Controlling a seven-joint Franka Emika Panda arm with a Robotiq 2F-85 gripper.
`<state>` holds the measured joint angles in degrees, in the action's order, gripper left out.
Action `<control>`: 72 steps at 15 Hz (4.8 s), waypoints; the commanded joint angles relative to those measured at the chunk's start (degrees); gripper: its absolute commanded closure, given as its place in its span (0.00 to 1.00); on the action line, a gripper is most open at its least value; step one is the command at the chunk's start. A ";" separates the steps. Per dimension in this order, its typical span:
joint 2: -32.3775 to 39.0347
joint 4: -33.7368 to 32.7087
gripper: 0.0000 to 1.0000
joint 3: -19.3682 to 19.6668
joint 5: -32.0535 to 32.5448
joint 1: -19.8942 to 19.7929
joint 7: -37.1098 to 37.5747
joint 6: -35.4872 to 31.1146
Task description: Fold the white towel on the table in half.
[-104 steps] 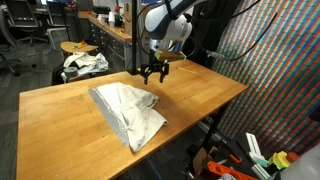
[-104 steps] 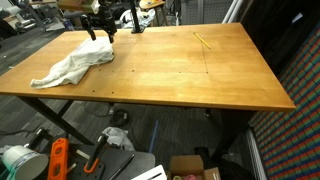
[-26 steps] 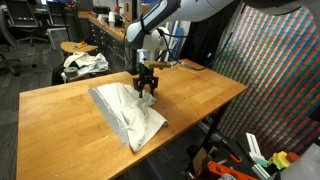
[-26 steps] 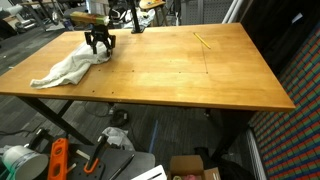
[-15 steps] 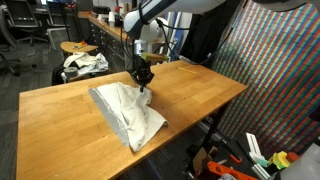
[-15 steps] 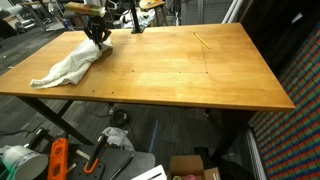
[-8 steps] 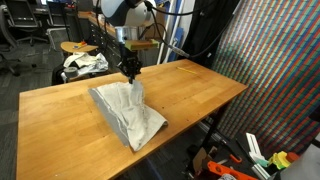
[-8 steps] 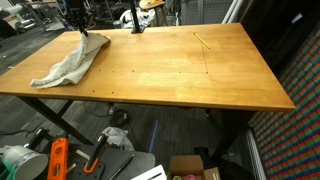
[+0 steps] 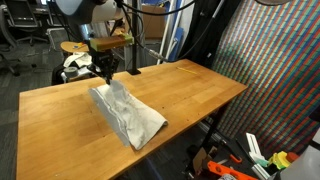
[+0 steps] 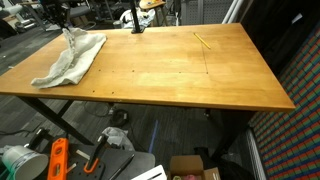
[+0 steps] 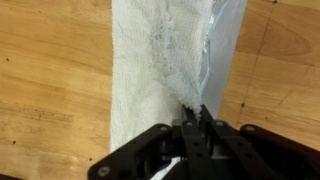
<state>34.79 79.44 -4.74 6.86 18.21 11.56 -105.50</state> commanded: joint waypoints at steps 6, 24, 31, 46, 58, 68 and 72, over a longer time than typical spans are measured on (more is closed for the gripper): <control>14.50 -22.04 0.89 1.59 2.86 5.03 7.48 7.82; 10.66 -26.12 0.00 -3.49 -3.71 -3.17 -16.65 26.04; 9.98 -25.19 0.00 -4.59 -10.85 -9.79 -20.60 27.01; 15.71 -29.29 0.00 -4.36 -15.53 -10.28 -12.69 11.88; 27.26 -40.55 0.00 0.61 -8.44 -5.05 -4.49 8.82; 32.52 -44.66 0.00 -4.77 -14.58 -7.21 -9.39 21.85; 33.47 -45.35 0.00 -7.34 -16.72 -7.98 -11.66 25.63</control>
<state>66.01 38.16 -10.00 -7.84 11.03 2.15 -83.31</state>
